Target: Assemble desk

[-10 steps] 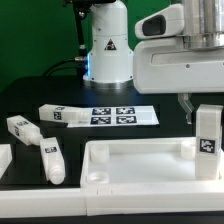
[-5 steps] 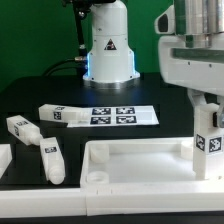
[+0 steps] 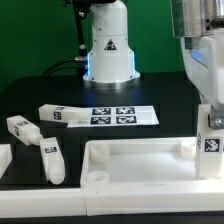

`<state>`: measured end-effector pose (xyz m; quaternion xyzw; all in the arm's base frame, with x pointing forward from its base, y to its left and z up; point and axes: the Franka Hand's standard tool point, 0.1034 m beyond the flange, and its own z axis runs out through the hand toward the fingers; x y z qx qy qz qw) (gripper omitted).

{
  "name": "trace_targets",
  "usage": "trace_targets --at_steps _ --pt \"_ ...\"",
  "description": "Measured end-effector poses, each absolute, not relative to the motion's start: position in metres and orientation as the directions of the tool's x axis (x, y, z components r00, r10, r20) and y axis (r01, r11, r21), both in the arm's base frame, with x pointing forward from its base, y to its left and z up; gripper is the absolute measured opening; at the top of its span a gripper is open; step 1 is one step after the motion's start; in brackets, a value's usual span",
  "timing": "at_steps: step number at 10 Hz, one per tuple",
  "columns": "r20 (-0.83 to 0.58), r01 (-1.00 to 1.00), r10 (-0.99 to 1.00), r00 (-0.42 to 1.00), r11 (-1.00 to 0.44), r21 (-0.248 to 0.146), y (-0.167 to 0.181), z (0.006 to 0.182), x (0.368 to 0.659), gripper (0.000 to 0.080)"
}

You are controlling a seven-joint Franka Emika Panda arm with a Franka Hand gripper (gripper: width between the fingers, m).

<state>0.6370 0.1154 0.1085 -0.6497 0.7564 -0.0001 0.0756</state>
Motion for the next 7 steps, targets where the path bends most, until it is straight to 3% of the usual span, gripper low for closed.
trace_targets --at_steps 3,6,7 --pt "-0.142 -0.918 -0.919 -0.369 0.384 -0.097 0.1121 0.1094 0.6415 0.0291" --pt "-0.139 -0.926 -0.927 -0.35 0.364 -0.099 0.1126 0.1088 0.6411 0.0311" --pt "-0.139 -0.927 -0.927 -0.347 0.362 -0.099 0.1127 0.1088 0.6411 0.0488"
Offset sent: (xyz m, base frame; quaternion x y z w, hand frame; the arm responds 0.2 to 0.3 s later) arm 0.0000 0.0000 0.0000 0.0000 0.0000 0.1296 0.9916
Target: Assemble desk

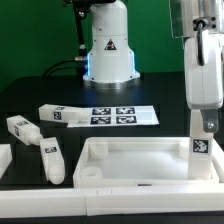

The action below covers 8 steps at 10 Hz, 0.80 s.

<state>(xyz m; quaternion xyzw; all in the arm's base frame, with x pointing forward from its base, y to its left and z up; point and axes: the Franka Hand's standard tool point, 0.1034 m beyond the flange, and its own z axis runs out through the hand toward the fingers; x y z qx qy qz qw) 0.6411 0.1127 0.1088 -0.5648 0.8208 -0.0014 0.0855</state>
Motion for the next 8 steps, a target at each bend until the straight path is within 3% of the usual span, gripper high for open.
trace_targets --at_steps 1,2,4,8 --pt "-0.138 -0.935 -0.936 -0.324 0.339 -0.104 0.114 0.111 0.642 0.0488" --pt "-0.146 -0.952 -0.955 -0.26 0.278 -0.126 0.117 0.125 0.643 0.0623" --pt "-0.16 -0.966 -0.971 -0.178 0.203 -0.161 0.116 0.153 0.639 0.0647" --pt "-0.158 -0.967 -0.972 -0.173 0.198 -0.158 0.117 0.15 0.638 0.0649"
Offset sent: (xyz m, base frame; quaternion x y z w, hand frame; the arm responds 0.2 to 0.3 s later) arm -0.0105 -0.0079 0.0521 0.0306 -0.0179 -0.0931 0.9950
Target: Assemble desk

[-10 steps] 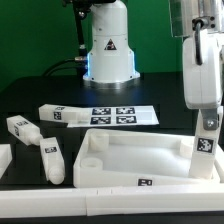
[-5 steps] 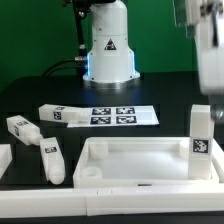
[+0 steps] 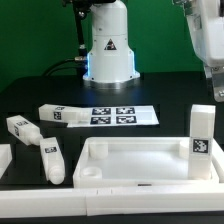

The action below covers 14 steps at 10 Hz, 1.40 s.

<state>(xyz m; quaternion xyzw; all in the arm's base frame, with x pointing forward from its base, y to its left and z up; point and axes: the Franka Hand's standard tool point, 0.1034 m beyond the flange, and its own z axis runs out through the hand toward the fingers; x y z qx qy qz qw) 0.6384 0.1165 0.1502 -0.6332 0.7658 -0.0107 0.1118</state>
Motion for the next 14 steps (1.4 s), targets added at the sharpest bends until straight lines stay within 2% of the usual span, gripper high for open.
trace_targets --at_steps 1,3,4,5,6,10,14 --pt "-0.15 -0.974 -0.981 -0.125 0.15 -0.169 0.116 0.151 0.638 0.0649" --pt "-0.131 -0.973 -0.991 0.015 0.016 -0.232 0.095 0.158 0.624 0.0649" --pt "-0.078 -0.95 -0.98 0.184 -0.157 -0.27 0.077 0.16 0.617 0.0649" --pt "-0.038 -0.922 -0.958 0.284 -0.262 -0.285 0.06 0.158 0.613 0.0649" --pt "-0.026 -0.91 -0.947 0.32 -0.3 -0.286 0.062 0.157 0.612 0.0649" --pt "0.076 -0.745 -0.785 0.615 -0.61 -0.271 0.056 0.153 0.612 0.0649" --pt "0.076 -0.745 -0.785 0.615 -0.61 -0.271 0.056 0.153 0.612 0.0649"
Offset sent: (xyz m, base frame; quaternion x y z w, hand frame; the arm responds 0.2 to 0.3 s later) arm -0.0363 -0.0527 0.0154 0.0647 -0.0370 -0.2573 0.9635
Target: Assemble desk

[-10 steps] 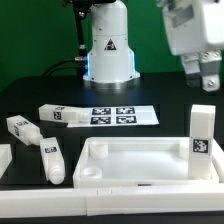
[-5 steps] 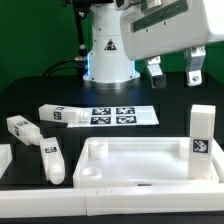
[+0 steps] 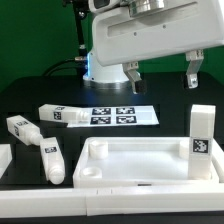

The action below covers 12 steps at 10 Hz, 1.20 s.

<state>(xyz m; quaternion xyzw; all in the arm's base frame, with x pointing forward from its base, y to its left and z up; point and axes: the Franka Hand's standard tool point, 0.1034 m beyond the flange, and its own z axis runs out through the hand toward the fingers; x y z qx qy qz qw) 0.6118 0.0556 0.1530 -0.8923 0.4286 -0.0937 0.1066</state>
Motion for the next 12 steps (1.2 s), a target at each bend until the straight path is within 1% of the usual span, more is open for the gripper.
trace_targets --at_steps 6,7,8,9,10,11,12 --pt "0.076 -0.745 -0.785 0.615 -0.61 -0.271 0.056 0.153 0.612 0.0649" --pt "0.142 -0.554 -0.592 0.793 -0.799 -0.232 0.047 0.15 0.611 0.0649" --pt "0.138 -0.57 -0.608 0.782 -0.787 -0.235 0.042 0.149 0.611 0.0649" --pt "0.146 -0.52 -0.556 0.818 -0.824 -0.226 0.04 0.149 0.61 0.0649" --pt "0.133 -0.431 -0.463 0.876 -0.876 -0.215 0.023 0.15 0.61 0.0649" --pt "0.134 -0.336 -0.364 0.922 -0.922 -0.191 0.005 0.15 0.612 0.0649" --pt "0.146 -0.2 -0.223 0.964 -0.967 -0.157 -0.007 0.146 0.612 0.0649"
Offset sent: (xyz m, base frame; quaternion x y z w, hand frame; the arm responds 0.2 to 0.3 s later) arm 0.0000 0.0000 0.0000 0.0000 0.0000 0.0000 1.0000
